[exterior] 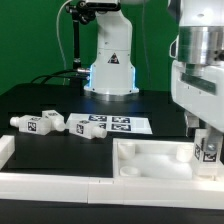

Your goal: Assemble one leg

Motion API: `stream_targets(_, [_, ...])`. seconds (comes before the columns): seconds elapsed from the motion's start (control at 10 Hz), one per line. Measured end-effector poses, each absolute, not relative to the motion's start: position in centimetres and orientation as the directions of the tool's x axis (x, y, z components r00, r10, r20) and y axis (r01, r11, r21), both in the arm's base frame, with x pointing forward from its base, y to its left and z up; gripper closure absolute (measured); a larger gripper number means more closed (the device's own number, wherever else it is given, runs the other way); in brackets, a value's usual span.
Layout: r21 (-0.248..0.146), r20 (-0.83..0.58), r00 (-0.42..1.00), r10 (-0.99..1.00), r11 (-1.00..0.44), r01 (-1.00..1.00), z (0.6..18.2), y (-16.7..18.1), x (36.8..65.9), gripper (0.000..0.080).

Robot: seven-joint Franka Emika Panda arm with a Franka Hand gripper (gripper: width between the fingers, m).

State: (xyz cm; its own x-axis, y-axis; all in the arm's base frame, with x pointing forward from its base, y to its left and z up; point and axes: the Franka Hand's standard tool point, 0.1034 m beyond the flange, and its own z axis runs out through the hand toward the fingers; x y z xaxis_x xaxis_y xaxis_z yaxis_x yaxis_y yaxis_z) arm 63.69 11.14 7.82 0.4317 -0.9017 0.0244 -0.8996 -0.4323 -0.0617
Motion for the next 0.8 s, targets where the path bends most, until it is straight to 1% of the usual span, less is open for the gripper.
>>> stream_targets(0.1, [-0.067, 0.030, 0.507, -0.862, -0.508, -0.859, 8.22, 11.25, 63.64, 0.0188])
stream_targets(0.2, [-0.068, 0.039, 0.551, -0.834, -0.552, -0.831, 8.50, 11.37, 63.34, 0.0162])
stream_targets(0.4, [-0.059, 0.048, 0.634, -0.771, -0.636, -0.769, 8.33, 11.10, 63.35, 0.0152])
stream_targets(0.5, [-0.039, 0.066, 0.744, -0.664, -0.747, -0.663, 8.30, 11.09, 63.33, 0.0152])
stream_targets(0.6, [-0.014, 0.078, 0.854, -0.514, -0.857, -0.515, 8.05, 11.45, 63.24, 0.0151])
stream_targets(0.7, [0.000, 0.077, 0.921, -0.381, -0.924, -0.382, 7.87, 11.40, 63.20, 0.0151])
stream_targets(0.8, [0.004, 0.078, 0.940, -0.334, -0.942, -0.335, 7.90, 11.16, 63.28, 0.0151])
